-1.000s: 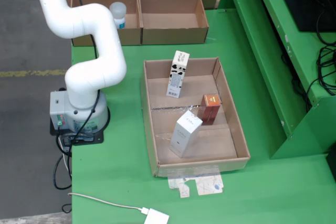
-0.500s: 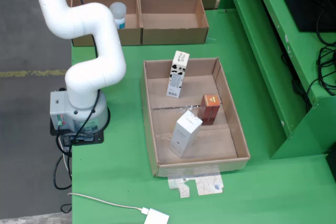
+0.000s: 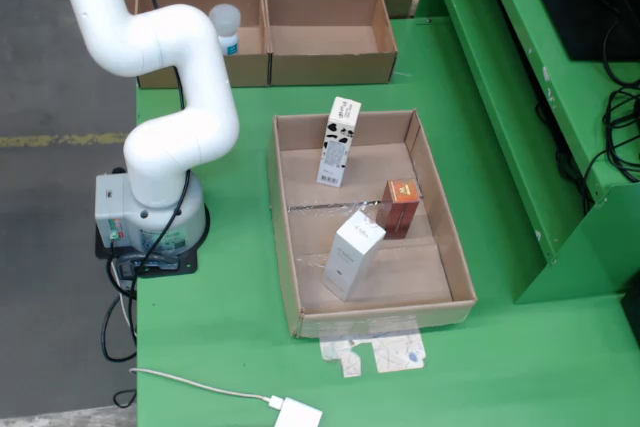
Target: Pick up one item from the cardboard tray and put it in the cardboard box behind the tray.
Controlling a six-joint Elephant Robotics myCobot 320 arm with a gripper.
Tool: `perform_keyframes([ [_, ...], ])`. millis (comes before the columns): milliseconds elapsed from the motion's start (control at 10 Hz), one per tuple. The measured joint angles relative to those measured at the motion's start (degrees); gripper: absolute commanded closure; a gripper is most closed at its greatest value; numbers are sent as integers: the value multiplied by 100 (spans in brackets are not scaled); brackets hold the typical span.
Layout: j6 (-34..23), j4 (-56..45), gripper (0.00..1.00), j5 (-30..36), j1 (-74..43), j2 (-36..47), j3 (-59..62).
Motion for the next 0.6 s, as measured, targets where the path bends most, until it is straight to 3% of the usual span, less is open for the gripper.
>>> perform_keyframes([
  [600,18,-96,0,-9,44,27,-9],
])
